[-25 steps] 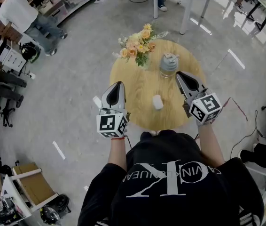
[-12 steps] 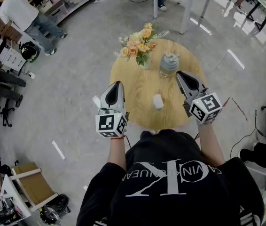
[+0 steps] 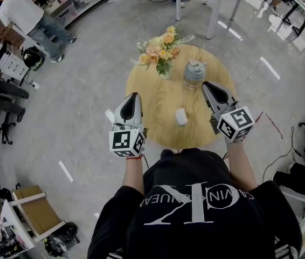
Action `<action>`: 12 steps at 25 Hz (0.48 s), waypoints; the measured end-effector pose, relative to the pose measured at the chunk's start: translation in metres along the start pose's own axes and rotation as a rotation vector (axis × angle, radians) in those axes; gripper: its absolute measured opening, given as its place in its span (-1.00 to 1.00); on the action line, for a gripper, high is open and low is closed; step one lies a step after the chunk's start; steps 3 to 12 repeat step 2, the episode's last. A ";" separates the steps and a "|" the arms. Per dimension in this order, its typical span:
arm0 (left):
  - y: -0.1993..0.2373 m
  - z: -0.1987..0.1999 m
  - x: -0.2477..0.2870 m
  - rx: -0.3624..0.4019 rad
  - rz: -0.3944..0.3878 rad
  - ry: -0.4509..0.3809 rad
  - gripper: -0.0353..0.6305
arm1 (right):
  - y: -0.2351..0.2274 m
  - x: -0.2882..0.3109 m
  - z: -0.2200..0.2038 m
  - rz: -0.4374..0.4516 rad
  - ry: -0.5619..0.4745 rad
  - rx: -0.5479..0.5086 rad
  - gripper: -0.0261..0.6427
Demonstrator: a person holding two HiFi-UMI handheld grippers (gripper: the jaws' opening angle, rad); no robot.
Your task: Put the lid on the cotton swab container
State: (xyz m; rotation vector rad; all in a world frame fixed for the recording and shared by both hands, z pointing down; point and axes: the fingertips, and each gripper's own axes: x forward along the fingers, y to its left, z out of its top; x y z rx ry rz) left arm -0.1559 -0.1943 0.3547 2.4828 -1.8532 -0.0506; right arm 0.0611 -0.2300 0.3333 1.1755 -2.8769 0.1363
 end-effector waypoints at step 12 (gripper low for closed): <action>0.001 -0.001 0.001 0.000 -0.001 0.001 -0.86 | 0.000 0.001 -0.001 -0.001 0.001 0.003 -0.85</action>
